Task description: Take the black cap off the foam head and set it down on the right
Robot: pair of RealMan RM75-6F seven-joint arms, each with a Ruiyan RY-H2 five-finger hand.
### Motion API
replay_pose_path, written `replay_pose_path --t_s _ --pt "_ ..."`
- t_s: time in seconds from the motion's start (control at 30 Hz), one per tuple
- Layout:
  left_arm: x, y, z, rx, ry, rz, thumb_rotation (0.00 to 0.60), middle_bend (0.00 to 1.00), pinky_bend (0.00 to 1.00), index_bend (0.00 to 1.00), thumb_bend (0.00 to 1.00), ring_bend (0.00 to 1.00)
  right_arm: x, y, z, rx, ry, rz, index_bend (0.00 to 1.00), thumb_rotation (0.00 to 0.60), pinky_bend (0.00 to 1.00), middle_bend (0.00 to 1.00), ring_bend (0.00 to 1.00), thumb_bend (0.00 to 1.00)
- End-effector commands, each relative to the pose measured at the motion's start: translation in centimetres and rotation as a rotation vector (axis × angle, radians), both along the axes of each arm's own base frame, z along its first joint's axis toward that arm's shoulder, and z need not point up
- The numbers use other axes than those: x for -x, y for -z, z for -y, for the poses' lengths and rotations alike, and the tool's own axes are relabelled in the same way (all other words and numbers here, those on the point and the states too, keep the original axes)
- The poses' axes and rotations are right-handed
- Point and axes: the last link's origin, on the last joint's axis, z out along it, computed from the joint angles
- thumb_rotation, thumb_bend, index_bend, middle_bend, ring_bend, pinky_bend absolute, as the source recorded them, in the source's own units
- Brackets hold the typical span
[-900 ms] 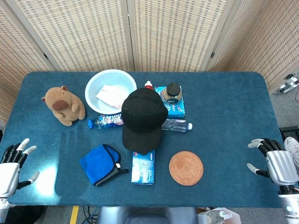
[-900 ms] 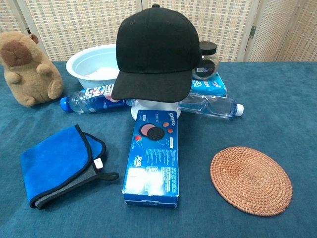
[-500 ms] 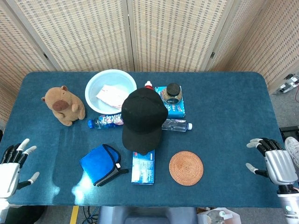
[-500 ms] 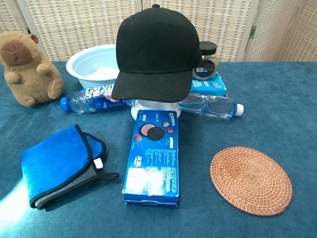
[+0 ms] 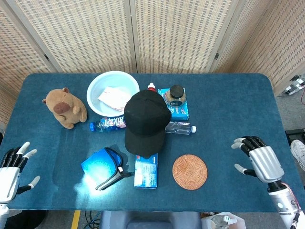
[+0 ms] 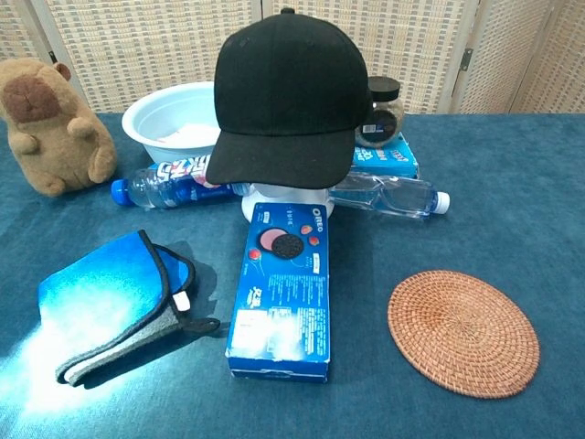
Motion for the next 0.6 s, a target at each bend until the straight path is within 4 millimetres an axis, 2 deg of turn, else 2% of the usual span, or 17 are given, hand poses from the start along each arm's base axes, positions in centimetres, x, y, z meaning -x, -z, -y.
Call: replay_pose_path --t_s 0.03,0.33,0.43,0.6 --pt "-0.1 0.0 0.0 -0.001 0.001 -0.002 0.600 0.04 0.00 0.20 0.19 0.01 -1.5 0.8 0.7 -0.037 -0.064 -0.009 0.40 0.600 0.26 0.33 0.23 0.06" --pt "-0.2 0.1 0.2 0.002 -0.001 -0.002 0.600 0.04 0.00 0.20 0.19 0.01 -6.2 4.1 2.7 -0.145 -0.252 -0.040 0.40 0.600 0.26 0.33 0.23 0.06" --pt "-0.2 0.0 0.2 0.001 0.000 -0.003 0.600 0.04 0.00 0.20 0.19 0.01 -7.8 5.3 3.3 -0.168 -0.301 -0.033 0.40 0.600 0.26 0.33 0.23 0.01" --pt "-0.3 0.0 0.3 -0.001 0.002 -0.002 0.600 0.04 0.00 0.20 0.19 0.01 -10.3 7.2 4.6 -0.143 -0.405 -0.055 0.40 0.600 0.26 0.32 0.23 0.00"
